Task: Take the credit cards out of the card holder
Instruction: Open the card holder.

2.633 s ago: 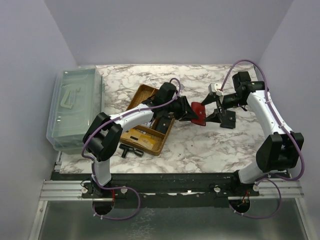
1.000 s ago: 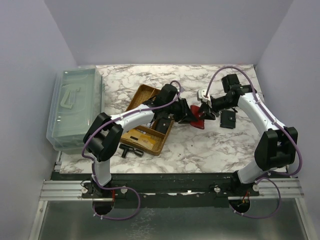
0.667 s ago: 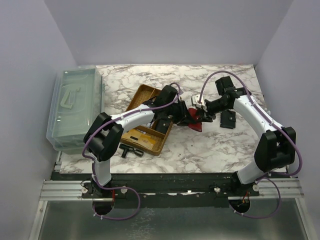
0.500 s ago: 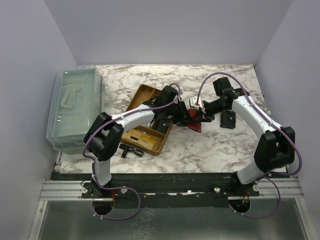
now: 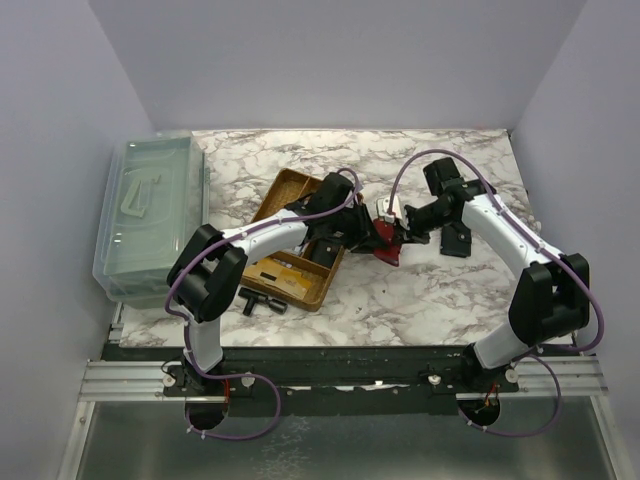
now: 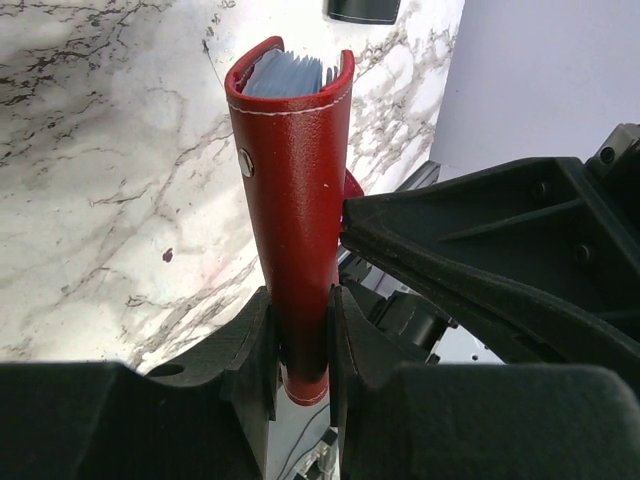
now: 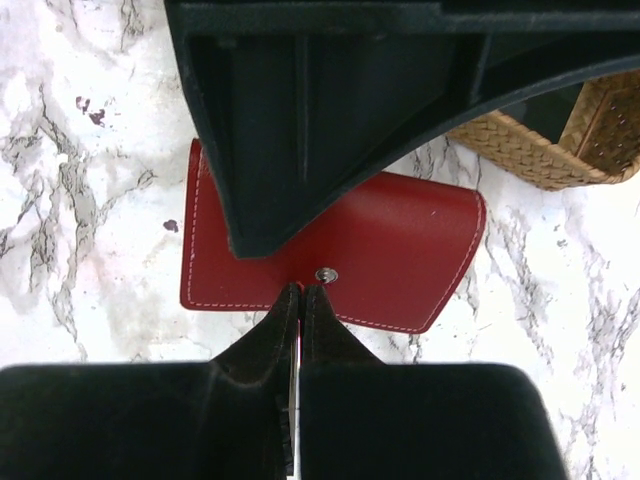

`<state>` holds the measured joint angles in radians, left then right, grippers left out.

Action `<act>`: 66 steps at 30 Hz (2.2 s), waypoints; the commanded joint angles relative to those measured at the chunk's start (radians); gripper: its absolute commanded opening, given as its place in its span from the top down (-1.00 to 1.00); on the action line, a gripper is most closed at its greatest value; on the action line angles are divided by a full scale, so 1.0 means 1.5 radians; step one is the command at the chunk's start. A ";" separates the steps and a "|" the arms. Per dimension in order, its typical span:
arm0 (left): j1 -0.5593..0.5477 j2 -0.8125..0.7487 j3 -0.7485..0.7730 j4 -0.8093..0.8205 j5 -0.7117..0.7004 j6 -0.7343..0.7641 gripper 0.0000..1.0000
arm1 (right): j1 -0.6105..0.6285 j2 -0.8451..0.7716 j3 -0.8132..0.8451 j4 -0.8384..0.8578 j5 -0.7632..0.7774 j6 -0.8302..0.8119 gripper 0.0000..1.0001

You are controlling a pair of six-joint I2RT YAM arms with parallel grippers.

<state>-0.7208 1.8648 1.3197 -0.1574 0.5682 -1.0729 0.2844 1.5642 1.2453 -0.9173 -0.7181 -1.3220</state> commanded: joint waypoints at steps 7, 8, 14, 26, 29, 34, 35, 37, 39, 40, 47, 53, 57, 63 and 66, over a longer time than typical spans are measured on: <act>0.016 -0.051 -0.027 0.082 0.001 0.016 1.00 | 0.010 -0.022 -0.024 -0.024 0.047 0.080 1.00; 0.016 -0.053 -0.030 0.082 0.000 0.020 1.00 | 0.009 -0.024 -0.027 -0.022 0.048 0.095 0.99; 0.017 -0.073 -0.040 0.083 -0.010 0.058 1.00 | -0.015 -0.039 -0.060 0.017 0.015 0.236 0.97; 0.018 -0.111 -0.044 0.150 -0.015 0.133 1.00 | -0.101 -0.106 -0.154 0.118 -0.310 0.431 0.28; 0.017 -0.124 -0.050 0.174 -0.019 0.142 1.00 | -0.110 -0.105 -0.156 0.145 -0.391 0.480 0.20; 0.017 -0.147 -0.066 0.197 -0.030 0.160 1.00 | -0.121 -0.078 -0.114 0.190 -0.461 0.571 0.13; 0.017 -0.151 -0.068 0.201 -0.032 0.163 1.00 | -0.122 -0.071 -0.107 0.199 -0.472 0.589 0.12; 0.018 -0.157 -0.074 0.211 -0.032 0.168 1.00 | -0.124 -0.058 -0.093 0.212 -0.499 0.621 0.11; 0.017 -0.162 -0.080 0.224 -0.033 0.172 1.00 | -0.125 -0.052 -0.082 0.225 -0.520 0.646 0.10; 0.017 -0.165 -0.084 0.230 -0.033 0.174 1.00 | -0.126 -0.050 -0.078 0.231 -0.528 0.659 0.08; 0.018 -0.175 -0.094 0.255 -0.031 0.182 1.00 | -0.142 -0.052 -0.063 0.285 -0.554 0.748 -0.02; 0.018 -0.182 -0.100 0.275 -0.023 0.184 1.00 | -0.144 -0.036 -0.082 0.337 -0.475 0.807 -0.04; 0.017 -0.193 -0.115 0.278 -0.034 0.187 1.00 | -0.177 -0.035 -0.079 0.365 -0.497 0.850 -0.04; 0.018 -0.204 -0.131 0.283 -0.043 0.184 1.00 | -0.222 -0.054 -0.120 0.443 -0.494 0.931 -0.04; 0.017 -0.206 -0.131 0.294 -0.035 0.185 1.00 | -0.223 -0.060 -0.130 0.447 -0.458 0.940 -0.09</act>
<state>-0.6937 1.6005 1.1252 0.2043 0.5213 -0.8097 -0.0547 1.5013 1.0779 -0.3061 -1.4582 0.0273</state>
